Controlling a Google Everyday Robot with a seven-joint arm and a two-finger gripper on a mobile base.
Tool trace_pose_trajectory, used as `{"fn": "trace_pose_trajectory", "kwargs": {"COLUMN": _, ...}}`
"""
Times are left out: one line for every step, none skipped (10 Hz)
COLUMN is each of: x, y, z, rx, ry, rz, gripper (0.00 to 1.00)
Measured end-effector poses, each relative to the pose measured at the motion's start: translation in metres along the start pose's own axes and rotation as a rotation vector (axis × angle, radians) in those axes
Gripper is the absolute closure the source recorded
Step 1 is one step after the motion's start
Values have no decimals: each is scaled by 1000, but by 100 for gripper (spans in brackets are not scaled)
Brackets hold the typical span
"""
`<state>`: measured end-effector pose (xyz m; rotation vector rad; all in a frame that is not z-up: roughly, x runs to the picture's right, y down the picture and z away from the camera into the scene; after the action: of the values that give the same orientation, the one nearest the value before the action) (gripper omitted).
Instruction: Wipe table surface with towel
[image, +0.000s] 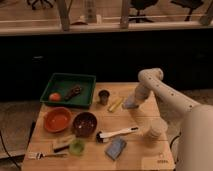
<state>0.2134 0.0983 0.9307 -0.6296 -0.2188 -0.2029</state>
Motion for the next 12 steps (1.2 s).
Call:
{"fn": "trace_pose_trajectory", "kwargs": {"x": -14, "y": -3, "z": 1, "rx": -6, "ry": -27, "rz": -36, "gripper": 100}}
{"fn": "trace_pose_trajectory", "kwargs": {"x": -33, "y": -1, "z": 4, "rx": -20, "ry": -59, "rz": -87, "gripper": 100}}
{"fn": "trace_pose_trajectory", "kwargs": {"x": -42, "y": 4, "z": 4, "rx": -32, "ry": -74, "rz": -111, "gripper": 100}}
{"fn": "trace_pose_trajectory", "kwargs": {"x": -50, "y": 17, "z": 3, "rx": -48, "ry": -87, "rz": -132, "gripper": 100}}
{"fn": "trace_pose_trajectory", "kwargs": {"x": -53, "y": 35, "z": 1, "rx": -66, "ry": -91, "rz": -147, "gripper": 100}}
{"fn": "trace_pose_trajectory", "kwargs": {"x": -50, "y": 46, "z": -2, "rx": -76, "ry": -91, "rz": -152, "gripper": 100}}
{"fn": "trace_pose_trajectory", "kwargs": {"x": -46, "y": 57, "z": -6, "rx": -86, "ry": -85, "rz": -154, "gripper": 100}}
{"fn": "trace_pose_trajectory", "kwargs": {"x": -33, "y": 69, "z": -12, "rx": -92, "ry": -68, "rz": -147, "gripper": 100}}
{"fn": "trace_pose_trajectory", "kwargs": {"x": -17, "y": 76, "z": -17, "rx": -91, "ry": -46, "rz": -124, "gripper": 100}}
{"fn": "trace_pose_trajectory", "kwargs": {"x": -4, "y": 78, "z": -20, "rx": -89, "ry": -29, "rz": -104, "gripper": 100}}
{"fn": "trace_pose_trajectory", "kwargs": {"x": 14, "y": 76, "z": -24, "rx": -83, "ry": -5, "rz": -77, "gripper": 100}}
{"fn": "trace_pose_trajectory", "kwargs": {"x": 29, "y": 65, "z": -23, "rx": -78, "ry": 16, "rz": -56, "gripper": 100}}
